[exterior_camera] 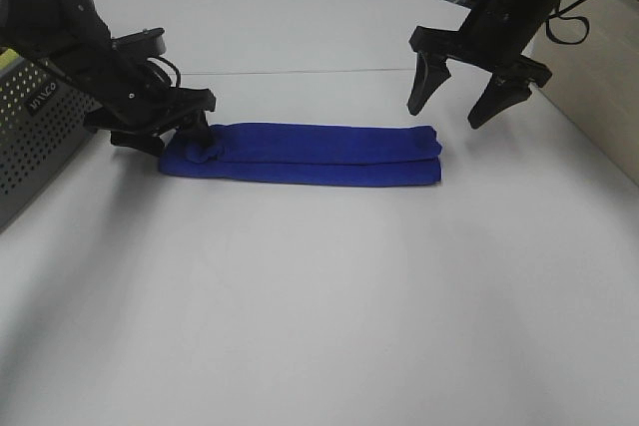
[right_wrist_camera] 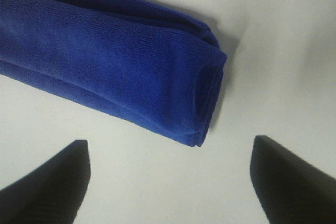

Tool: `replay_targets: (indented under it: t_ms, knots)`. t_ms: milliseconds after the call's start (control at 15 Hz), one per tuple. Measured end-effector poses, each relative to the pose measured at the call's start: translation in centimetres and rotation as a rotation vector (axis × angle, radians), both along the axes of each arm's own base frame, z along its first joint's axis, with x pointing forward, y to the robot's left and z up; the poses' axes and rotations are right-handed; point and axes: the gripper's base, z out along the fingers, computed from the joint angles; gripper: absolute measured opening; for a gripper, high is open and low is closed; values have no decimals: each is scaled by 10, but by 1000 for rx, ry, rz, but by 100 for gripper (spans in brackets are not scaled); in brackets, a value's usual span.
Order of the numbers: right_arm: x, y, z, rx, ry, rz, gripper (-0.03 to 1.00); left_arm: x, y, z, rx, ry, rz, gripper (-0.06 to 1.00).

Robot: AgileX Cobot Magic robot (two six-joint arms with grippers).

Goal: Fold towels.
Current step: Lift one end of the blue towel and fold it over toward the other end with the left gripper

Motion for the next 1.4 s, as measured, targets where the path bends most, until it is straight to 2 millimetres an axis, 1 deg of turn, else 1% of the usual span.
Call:
replay_targets:
  t_ms: [133,200,333,467,600,667,733,800,867,933,1067,1200,1267,1333,1400]
  knots:
    - [1,0,0,1,-12,-5,79,2,-2,-3,-30,-6,30,53]
    - [1,0,0,2,-13,-6,79,3,-2,-5,-35,-9,39,41]
    - [1,0,0,2,-14,-6,79,4,-2,-7,-45,-16,53,7]
    - [2,0,0,2,-22,-9,79,5,0,-6,-20,-35,42,7]
    - [3,0,0,3,-27,-10,79,5,2,-1,13,-47,21,7]
    - [3,0,0,4,-28,-11,78,2,6,18,68,-54,9,7]
    - [3,0,0,4,-28,-11,78,0,8,34,85,-63,12,7]
    - [3,0,0,4,-28,-11,78,-1,9,54,99,-77,7,7]
    - [2,0,0,3,-22,-9,78,-3,7,74,92,-85,4,7]
    - [1,0,0,3,-15,-7,78,-3,2,90,80,-85,-13,7]
    - [0,0,0,3,-4,-3,78,-5,-23,113,-18,-62,-29,7]
    - [0,0,0,6,2,-2,78,-10,-58,127,-119,-58,-64,7]
    - [-1,1,0,6,9,0,78,-13,-76,129,-154,-56,-82,7]
    - [-1,1,0,6,15,2,78,-13,-83,128,-167,-53,-81,7]
    - [-2,1,0,6,17,3,78,-14,-98,121,-190,-37,-75,7]
